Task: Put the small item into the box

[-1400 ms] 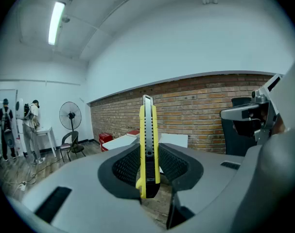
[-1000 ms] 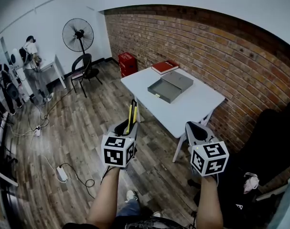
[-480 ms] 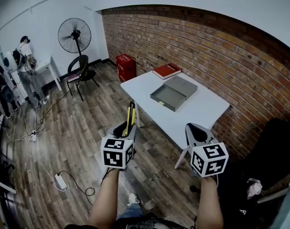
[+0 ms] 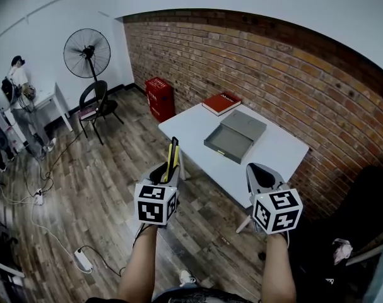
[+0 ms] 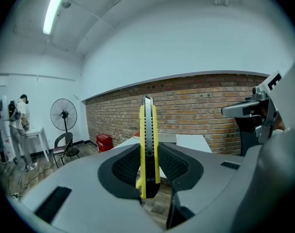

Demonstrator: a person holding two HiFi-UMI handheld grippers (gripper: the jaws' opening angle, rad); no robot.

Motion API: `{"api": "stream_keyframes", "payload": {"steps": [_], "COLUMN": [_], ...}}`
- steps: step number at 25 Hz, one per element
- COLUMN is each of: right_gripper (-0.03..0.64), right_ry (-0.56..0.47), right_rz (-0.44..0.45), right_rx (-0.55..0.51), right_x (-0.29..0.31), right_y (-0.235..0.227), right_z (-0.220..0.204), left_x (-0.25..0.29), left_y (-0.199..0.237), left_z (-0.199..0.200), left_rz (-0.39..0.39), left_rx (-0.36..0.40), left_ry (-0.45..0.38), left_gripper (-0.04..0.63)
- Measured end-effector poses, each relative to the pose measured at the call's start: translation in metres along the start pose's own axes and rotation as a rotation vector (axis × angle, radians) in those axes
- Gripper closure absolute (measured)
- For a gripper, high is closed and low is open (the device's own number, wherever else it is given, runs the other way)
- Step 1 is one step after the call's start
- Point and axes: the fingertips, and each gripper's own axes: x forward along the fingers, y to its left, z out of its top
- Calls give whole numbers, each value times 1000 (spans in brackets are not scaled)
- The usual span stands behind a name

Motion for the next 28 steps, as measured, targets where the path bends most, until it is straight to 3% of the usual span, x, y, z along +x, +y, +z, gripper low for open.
{"api": "stream_keyframes", "payload": {"steps": [9, 28], "right_gripper": [597, 597], "right_ry": [13, 3], "right_rz": [-65, -161], "right_rx": [-14, -9], "right_x": [48, 80], "right_y": [16, 6], "right_z": [12, 20], "left_x": [34, 75], "left_y": [47, 78], "left_z": [5, 5], "left_rz": [-69, -141], "left_rx": [4, 16], "left_ry": [0, 4], "left_gripper": [465, 465]}}
